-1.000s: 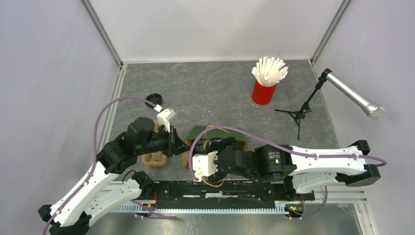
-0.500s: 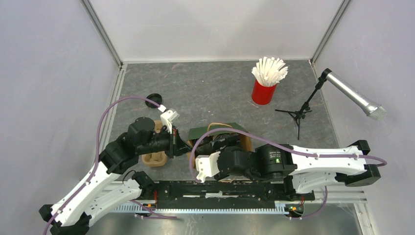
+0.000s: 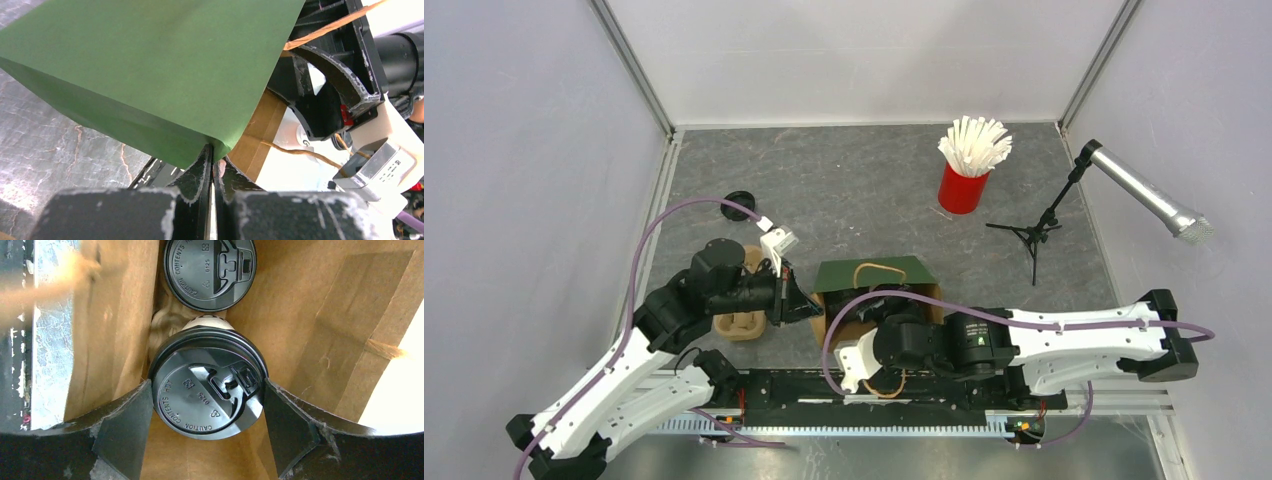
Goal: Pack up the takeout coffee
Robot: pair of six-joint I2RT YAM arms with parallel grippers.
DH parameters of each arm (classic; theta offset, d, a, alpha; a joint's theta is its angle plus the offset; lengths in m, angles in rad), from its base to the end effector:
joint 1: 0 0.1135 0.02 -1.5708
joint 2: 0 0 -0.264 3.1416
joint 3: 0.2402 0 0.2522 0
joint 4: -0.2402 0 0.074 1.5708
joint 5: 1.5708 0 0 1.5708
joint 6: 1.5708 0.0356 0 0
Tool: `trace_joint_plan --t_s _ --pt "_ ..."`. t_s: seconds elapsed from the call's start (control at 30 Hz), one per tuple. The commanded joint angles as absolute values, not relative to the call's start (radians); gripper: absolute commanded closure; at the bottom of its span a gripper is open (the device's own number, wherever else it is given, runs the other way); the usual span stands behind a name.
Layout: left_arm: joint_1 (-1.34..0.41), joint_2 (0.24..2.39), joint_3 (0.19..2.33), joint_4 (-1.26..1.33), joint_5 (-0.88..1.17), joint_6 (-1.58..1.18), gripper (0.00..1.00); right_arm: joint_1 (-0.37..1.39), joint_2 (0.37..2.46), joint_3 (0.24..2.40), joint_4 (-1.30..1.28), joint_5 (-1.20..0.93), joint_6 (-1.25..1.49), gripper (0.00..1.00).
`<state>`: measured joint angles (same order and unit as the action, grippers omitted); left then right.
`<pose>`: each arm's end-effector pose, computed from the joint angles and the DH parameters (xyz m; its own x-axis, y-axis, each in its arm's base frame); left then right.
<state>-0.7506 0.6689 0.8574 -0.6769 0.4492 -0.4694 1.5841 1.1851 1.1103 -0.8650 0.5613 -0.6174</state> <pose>0.0889 -0.1040 0.3323 -0.7108 0.1058 -0.6954 0.6428 0.4990 -0.5812 0.0159 0.2311 0.3155 0.5012 -0.8336 -0.2322 -0.6874 -0.2205 -0.6920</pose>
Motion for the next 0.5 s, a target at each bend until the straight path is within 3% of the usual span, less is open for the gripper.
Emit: trace_joint_plan --t_s 0.0,0.47 --pt "-0.755 0.686 0.844 -0.627 0.535 -0.399 0.93 1.581 1.129 1.06 -0.738 0.558 -0.686 0.25" --pt "-0.754 0.697 0.845 -0.615 0.541 -0.402 0.93 1.46 1.085 0.943 -0.649 0.512 -0.698 0.26"
